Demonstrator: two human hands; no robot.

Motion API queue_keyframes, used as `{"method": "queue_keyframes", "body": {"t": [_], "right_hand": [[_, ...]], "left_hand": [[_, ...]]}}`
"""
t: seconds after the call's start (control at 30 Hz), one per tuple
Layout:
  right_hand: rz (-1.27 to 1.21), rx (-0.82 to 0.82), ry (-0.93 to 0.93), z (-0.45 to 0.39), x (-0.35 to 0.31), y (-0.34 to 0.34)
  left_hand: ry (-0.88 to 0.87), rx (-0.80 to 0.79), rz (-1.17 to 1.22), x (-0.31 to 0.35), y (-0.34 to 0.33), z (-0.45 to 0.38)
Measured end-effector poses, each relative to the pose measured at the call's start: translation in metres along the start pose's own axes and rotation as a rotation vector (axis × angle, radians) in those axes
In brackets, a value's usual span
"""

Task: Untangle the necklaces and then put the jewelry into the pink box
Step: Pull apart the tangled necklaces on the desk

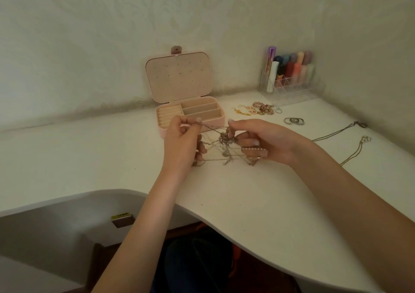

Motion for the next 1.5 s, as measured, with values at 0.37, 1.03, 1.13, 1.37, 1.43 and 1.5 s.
{"method": "queue_keyframes", "body": {"t": [0.37, 1.03, 1.13, 1.37, 1.43, 1.5], "right_hand": [[0.021, 0.191, 0.043, -0.004, 0.003, 0.010], [-0.142, 0.445, 0.117, -0.005, 0.003, 0.018], [-0.138, 0.472, 0.147, -0.005, 0.003, 0.017], [-0.126, 0.511, 0.195, -0.008, 0.002, 0.016], [-0.047, 0.511, 0.195, -0.008, 0.002, 0.015], [-0.034, 0.493, 0.199, -0.008, 0.002, 0.014]], "left_hand": [[0.052, -0.071, -0.315, -0.002, 0.015, -0.001], [-0.252, -0.060, -0.877, 0.013, 0.039, -0.016], [-0.254, -0.125, -0.852, 0.014, 0.040, -0.018], [-0.274, -0.050, -0.758, 0.018, 0.042, -0.018], [-0.246, -0.004, -0.683, 0.018, 0.043, -0.017], [-0.224, 0.027, -0.625, 0.017, 0.043, -0.016]]}}
Point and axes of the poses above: each hand's wrist, its own z-axis away from the middle knuckle, its own y-axis out of the back of the hand, x = y × z, the point moved 3 cm from there along -z, towards the middle knuckle
